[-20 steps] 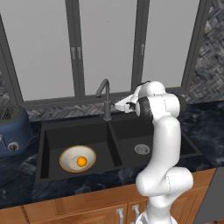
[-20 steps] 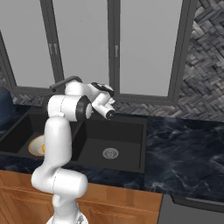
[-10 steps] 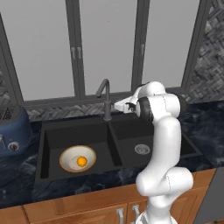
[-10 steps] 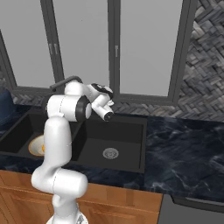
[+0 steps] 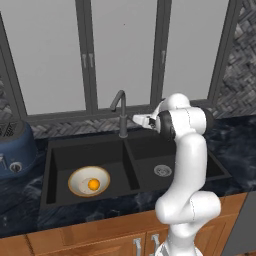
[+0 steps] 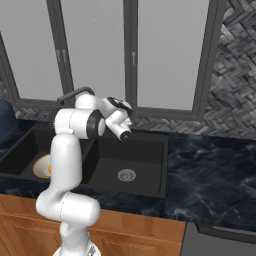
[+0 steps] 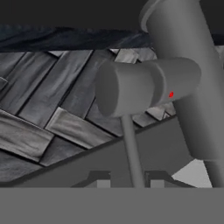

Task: Pick the orange from the cabinet and place it in the bowl. Then pick the bowl and place it in the sink. Then turn on the sink facuet.

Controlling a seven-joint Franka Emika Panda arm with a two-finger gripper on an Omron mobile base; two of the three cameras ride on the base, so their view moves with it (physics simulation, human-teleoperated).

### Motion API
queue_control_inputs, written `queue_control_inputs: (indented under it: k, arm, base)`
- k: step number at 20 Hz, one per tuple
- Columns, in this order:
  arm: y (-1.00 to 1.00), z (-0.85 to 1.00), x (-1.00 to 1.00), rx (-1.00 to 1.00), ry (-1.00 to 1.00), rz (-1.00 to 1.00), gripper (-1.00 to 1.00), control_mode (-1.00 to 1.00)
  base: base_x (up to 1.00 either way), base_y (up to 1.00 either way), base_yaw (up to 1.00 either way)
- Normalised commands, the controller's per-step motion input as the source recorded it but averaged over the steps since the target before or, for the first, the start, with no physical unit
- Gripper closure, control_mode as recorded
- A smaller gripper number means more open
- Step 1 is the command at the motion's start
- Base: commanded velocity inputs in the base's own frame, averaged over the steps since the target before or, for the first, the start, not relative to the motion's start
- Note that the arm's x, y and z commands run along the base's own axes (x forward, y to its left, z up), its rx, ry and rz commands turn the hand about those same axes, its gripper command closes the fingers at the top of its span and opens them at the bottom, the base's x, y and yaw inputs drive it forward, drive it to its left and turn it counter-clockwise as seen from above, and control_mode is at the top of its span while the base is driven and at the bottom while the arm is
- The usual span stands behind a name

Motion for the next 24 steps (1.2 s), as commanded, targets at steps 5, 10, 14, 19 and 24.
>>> queue_control_inputs:
  k: [5, 10, 14, 19, 24]
  arm:
    - [-0.71, -0.09, 0.00, 0.17, 0.08, 0.00, 1.00, -1.00]
    - [-0.44, -0.15, -0.01, 0.10, 0.04, 0.00, 1.00, -1.00]
    - [-0.45, -0.21, -0.01, 0.09, 0.03, 0.00, 1.00, -1.00]
    - [-0.13, -0.03, -0.02, 0.05, 0.02, 0.00, 1.00, -1.00]
    - [0.00, 0.00, 0.00, 0.01, 0.00, 0.00, 1.00, -1.00]
  base:
    - [0.00, 0.00, 0.00]
    - [0.00, 0.00, 0.00]
    - [0.00, 0.00, 0.00]
    - [0.00, 0.00, 0.00]
    - [0.00, 0.00, 0.00]
